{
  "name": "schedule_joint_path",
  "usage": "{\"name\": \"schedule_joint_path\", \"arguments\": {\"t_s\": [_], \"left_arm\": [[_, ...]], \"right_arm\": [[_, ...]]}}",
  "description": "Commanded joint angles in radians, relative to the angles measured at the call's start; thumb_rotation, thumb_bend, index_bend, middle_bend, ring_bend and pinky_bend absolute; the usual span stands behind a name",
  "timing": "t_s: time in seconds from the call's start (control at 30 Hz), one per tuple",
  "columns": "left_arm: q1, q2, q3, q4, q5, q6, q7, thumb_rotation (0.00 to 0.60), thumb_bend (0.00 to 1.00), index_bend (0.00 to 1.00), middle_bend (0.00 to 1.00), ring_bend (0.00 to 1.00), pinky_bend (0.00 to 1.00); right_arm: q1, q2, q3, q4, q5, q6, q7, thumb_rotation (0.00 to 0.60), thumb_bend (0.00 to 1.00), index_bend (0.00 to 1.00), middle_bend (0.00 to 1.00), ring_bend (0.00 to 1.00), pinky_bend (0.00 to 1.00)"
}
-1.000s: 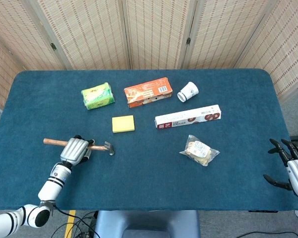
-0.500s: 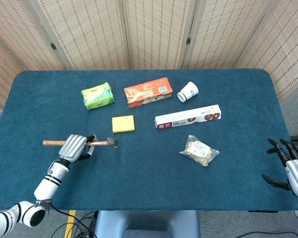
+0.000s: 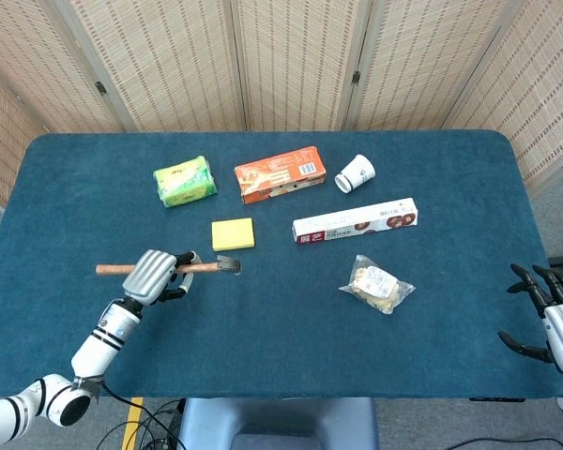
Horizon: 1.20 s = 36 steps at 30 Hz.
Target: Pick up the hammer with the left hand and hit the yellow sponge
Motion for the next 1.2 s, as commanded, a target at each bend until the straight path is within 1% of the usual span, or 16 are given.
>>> {"name": "schedule_joint_path", "arguments": {"t_s": [0.03, 0.13, 0.33, 0.57, 0.7, 0.87, 1.0, 1.07, 1.2], "left_arm": [[-0.013, -0.020, -0.017, 0.023, -0.021, -0.011, 0.003, 0.600, 0.76, 0.81, 0.90, 0.73, 0.87], [-0.027, -0.036, -0.032, 0.055, -0.047, -0.033, 0.006, 0.600, 0.76, 0.81, 0.90, 0.73, 0.89], [-0.067, -0.065, -0.076, 0.154, -0.127, -0.104, 0.007, 0.600, 0.77, 0.82, 0.90, 0.73, 0.89], [-0.111, -0.107, -0.112, 0.265, -0.215, -0.183, 0.027, 0.600, 0.77, 0.82, 0.90, 0.73, 0.89], [-0.130, -0.140, -0.115, 0.320, -0.247, -0.216, 0.045, 0.600, 0.77, 0.82, 0.90, 0.73, 0.89], [-0.142, -0.177, -0.103, 0.361, -0.274, -0.246, 0.077, 0.600, 0.77, 0.82, 0.90, 0.73, 0.90], [-0.140, -0.173, -0.095, 0.355, -0.286, -0.251, 0.112, 0.600, 0.77, 0.82, 0.90, 0.73, 0.90], [-0.132, -0.154, -0.108, 0.323, -0.285, -0.231, 0.095, 0.600, 0.77, 0.82, 0.90, 0.73, 0.90], [-0.110, -0.101, -0.141, 0.234, -0.268, -0.187, 0.019, 0.600, 0.77, 0.82, 0.90, 0.73, 0.90]], "right_arm": [[-0.001, -0.001, 0.000, 0.003, -0.001, 0.002, 0.003, 0.600, 0.07, 0.08, 0.36, 0.10, 0.12], [-0.001, -0.001, 0.000, 0.006, -0.002, 0.003, 0.005, 0.600, 0.07, 0.08, 0.36, 0.10, 0.12], [-0.004, -0.002, -0.001, 0.007, 0.001, 0.002, 0.006, 0.600, 0.07, 0.08, 0.36, 0.10, 0.12], [-0.005, -0.001, 0.000, 0.001, 0.006, 0.000, -0.003, 0.600, 0.07, 0.08, 0.36, 0.10, 0.12], [-0.004, 0.002, 0.000, -0.006, 0.008, -0.003, -0.010, 0.600, 0.07, 0.08, 0.36, 0.10, 0.12], [-0.008, 0.003, 0.000, -0.009, 0.012, -0.002, -0.013, 0.600, 0.07, 0.08, 0.36, 0.10, 0.12], [-0.012, 0.003, -0.001, -0.006, 0.012, 0.004, -0.008, 0.600, 0.07, 0.08, 0.37, 0.10, 0.12], [-0.014, 0.003, 0.000, -0.004, 0.012, 0.008, -0.005, 0.600, 0.07, 0.08, 0.37, 0.10, 0.12], [-0.014, 0.002, 0.000, 0.000, 0.004, 0.013, -0.001, 0.600, 0.07, 0.08, 0.37, 0.10, 0.12]]}}
